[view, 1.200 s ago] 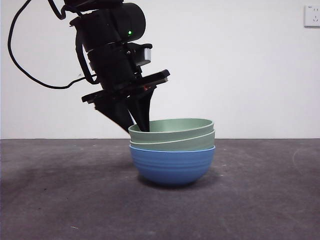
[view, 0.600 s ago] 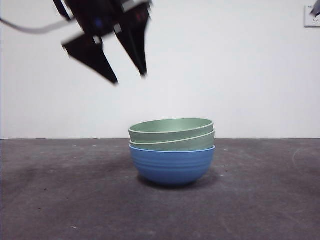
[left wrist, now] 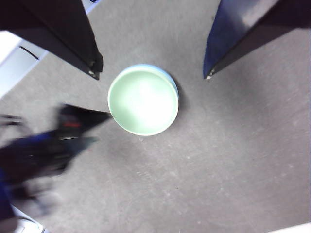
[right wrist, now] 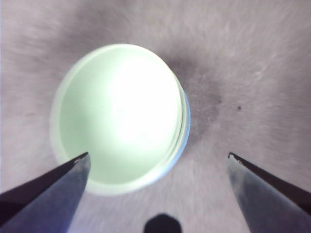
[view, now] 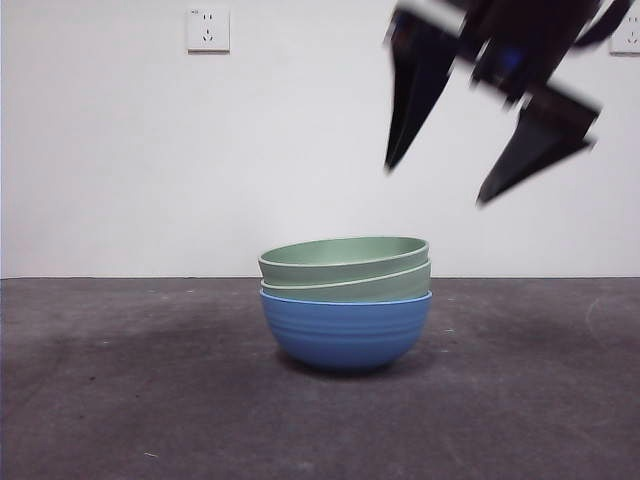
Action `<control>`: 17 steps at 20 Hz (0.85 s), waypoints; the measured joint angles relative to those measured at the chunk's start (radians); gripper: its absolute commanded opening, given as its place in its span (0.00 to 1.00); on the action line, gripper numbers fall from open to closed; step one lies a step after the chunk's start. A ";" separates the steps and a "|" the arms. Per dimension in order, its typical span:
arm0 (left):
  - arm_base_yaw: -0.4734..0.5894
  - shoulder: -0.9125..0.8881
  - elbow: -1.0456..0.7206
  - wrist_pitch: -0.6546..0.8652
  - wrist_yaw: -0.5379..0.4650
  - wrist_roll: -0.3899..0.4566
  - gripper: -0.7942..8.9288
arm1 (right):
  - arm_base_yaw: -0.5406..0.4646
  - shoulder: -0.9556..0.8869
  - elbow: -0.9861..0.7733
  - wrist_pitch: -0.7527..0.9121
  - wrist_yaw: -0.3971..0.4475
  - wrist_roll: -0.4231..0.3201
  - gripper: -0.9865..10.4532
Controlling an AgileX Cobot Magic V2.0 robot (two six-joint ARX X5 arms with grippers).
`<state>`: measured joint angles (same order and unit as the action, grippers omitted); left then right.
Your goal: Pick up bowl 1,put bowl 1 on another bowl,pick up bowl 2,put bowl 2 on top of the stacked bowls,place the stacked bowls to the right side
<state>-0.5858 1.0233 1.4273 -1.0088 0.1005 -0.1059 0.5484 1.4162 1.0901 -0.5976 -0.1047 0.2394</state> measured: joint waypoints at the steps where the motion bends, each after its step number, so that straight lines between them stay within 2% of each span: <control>1: 0.000 -0.022 0.000 -0.019 0.000 0.000 0.44 | -0.004 0.048 0.000 0.027 0.000 0.012 0.50; 4: 0.000 -0.062 0.000 -0.055 0.000 0.000 0.44 | -0.014 0.166 0.000 0.100 0.000 0.043 0.50; 12: 0.000 -0.063 0.000 -0.089 0.000 0.000 0.44 | -0.044 0.270 0.000 0.121 -0.076 0.076 0.49; 15: 0.000 -0.063 0.000 -0.089 0.000 0.000 0.44 | -0.047 0.279 0.000 0.122 -0.077 0.079 0.42; 17: 0.000 -0.063 0.000 -0.089 0.000 0.000 0.44 | -0.045 0.283 0.000 0.123 -0.079 0.079 0.41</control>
<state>-0.5858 0.9600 1.4273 -1.0977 0.1009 -0.1059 0.5030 1.6989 1.0901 -0.4747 -0.1837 0.3183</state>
